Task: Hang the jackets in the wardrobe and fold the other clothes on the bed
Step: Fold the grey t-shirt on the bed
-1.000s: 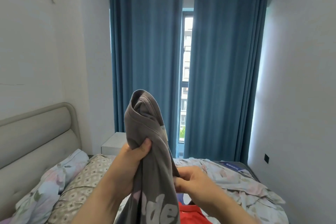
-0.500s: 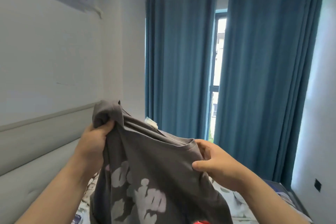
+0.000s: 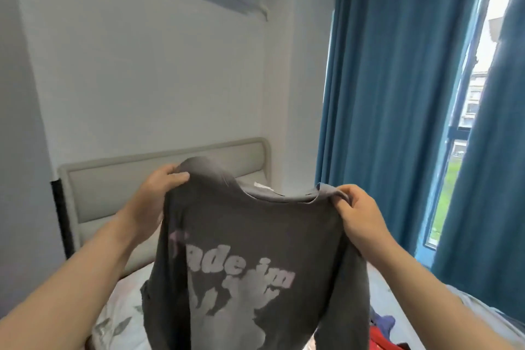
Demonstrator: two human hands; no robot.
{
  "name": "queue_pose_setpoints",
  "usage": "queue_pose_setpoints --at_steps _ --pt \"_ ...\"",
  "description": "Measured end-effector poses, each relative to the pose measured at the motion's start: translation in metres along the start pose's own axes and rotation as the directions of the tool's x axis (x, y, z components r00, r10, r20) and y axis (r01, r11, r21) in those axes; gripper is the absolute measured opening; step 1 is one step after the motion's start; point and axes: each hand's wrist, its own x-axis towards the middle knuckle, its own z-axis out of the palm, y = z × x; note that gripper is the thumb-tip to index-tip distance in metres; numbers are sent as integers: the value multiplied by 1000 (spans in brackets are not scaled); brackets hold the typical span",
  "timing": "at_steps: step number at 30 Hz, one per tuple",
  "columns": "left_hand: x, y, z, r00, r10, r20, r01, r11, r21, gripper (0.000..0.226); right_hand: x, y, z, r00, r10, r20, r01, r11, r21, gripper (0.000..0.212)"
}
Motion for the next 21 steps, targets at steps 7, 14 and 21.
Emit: queue_pose_setpoints --at_steps 7,14,21 --pt "-44 7 -81 987 -40 -156 149 600 786 22 20 -32 25 975 -197 100 206 974 -89 20" --pt "-64 4 -105 946 -289 -151 316 706 634 10 23 -48 56 967 -219 130 219 976 19 22" --pt "-70 3 -115 831 -555 -34 456 647 611 21 23 -56 66 965 -191 181 184 982 53 18"
